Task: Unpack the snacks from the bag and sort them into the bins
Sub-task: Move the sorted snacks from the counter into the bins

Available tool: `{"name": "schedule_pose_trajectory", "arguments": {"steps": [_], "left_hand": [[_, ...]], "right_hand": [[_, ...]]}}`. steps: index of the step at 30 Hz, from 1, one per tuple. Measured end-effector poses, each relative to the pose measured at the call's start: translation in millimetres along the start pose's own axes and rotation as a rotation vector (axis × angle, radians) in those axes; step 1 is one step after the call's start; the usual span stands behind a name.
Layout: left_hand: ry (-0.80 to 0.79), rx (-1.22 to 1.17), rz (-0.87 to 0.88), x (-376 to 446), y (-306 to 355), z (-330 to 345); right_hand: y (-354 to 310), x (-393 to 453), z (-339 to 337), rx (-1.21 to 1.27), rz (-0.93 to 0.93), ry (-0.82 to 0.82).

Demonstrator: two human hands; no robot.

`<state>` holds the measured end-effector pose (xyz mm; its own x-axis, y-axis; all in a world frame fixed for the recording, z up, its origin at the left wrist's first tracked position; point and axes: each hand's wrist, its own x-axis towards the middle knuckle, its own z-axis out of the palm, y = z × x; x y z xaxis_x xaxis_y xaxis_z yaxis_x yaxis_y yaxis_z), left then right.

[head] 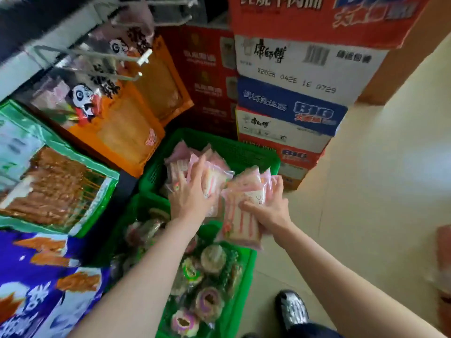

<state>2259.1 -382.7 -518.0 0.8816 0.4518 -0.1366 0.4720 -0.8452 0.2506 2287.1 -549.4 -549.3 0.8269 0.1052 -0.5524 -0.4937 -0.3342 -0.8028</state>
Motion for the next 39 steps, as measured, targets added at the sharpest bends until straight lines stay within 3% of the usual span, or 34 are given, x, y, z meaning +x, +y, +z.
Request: {"name": "schedule_pose_trajectory", "arguments": {"steps": [6, 8, 10, 12, 15, 19, 22, 25, 27, 31, 37, 39], "left_hand": [[0.075, 0.155, 0.024, 106, -33, 86], [0.266, 0.235, 0.209, 132, -34, 111], [0.292, 0.375, 0.457, 154, -31, 133], [0.047, 0.452, 0.523, 165, -31, 151], [-0.392, 0.483, 0.331, 161, -36, 163], [-0.582, 0.501, 0.267, 167, -36, 158], [-0.658, 0.442, 0.286, 159, -44, 148], [-0.488, 0.338, 0.259, 139, -39, 128], [-0.403, 0.336, 0.243, 113, -27, 104], [-0.486, 0.340, 0.299, 52, 14, 22], [-0.488, 0.441, 0.599, -72, 128, -123], [-0.413, 0.462, 0.734, -122, 176, -175]], "right_hand": [[12, 141, 68, -0.259, 0.035, 0.165], [19, 175, 82, -0.386, 0.068, 0.213], [26, 197, 89, -0.579, -0.022, 0.192], [40, 206, 87, -0.784, -0.181, 0.100], [66, 199, 73, -1.111, -0.274, -0.079], [61, 214, 55, -1.376, -0.226, -0.126], [51, 220, 51, -1.378, -0.261, -0.235], [45, 189, 32, -1.359, -0.288, -0.278], [35, 156, 7, -1.372, -0.185, -0.326], [-19, 60, -61, -1.279, -0.038, -0.307], [-118, -150, -218, -0.931, 0.051, 0.013], [-153, -247, -273, -0.880, 0.038, 0.150]]}}
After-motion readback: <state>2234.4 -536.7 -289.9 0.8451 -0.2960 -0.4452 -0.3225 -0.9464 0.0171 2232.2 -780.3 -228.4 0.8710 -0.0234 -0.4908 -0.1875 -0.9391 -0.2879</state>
